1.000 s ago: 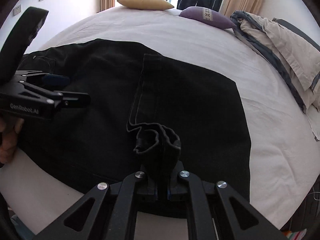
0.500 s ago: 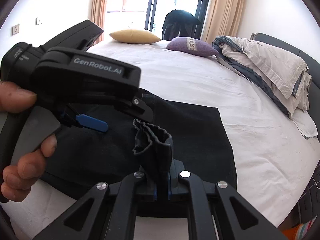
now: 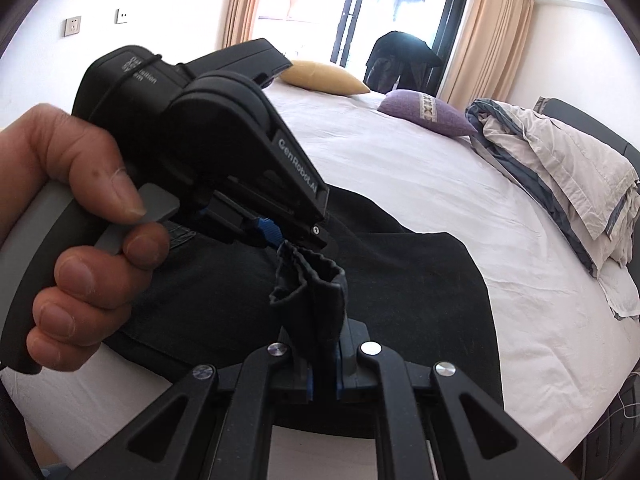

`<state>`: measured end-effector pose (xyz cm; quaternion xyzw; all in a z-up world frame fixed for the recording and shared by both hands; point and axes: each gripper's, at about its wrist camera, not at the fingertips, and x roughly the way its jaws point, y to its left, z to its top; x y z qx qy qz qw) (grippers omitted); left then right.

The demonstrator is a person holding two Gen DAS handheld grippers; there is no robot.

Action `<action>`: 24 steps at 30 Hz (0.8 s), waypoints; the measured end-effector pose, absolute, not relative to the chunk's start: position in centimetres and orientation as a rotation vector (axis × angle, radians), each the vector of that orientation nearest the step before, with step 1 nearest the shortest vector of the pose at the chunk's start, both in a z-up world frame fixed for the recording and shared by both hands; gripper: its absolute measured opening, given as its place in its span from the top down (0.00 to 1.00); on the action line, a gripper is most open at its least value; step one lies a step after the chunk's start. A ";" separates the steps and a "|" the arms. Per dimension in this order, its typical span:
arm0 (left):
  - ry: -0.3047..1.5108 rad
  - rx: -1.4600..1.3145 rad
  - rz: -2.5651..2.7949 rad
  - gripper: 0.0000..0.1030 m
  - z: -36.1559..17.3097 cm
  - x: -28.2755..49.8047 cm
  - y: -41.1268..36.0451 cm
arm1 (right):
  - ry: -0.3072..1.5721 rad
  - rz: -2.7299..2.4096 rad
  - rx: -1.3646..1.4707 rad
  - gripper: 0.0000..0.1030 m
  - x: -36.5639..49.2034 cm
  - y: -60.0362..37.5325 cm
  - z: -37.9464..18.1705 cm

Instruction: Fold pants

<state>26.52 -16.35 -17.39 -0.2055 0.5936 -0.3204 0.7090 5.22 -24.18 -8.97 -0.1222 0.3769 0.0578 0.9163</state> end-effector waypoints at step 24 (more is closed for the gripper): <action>1.303 -0.335 -0.572 0.91 -18.3 27.0 -11.4 | 0.868 0.273 -0.371 0.91 8.8 -17.4 -12.7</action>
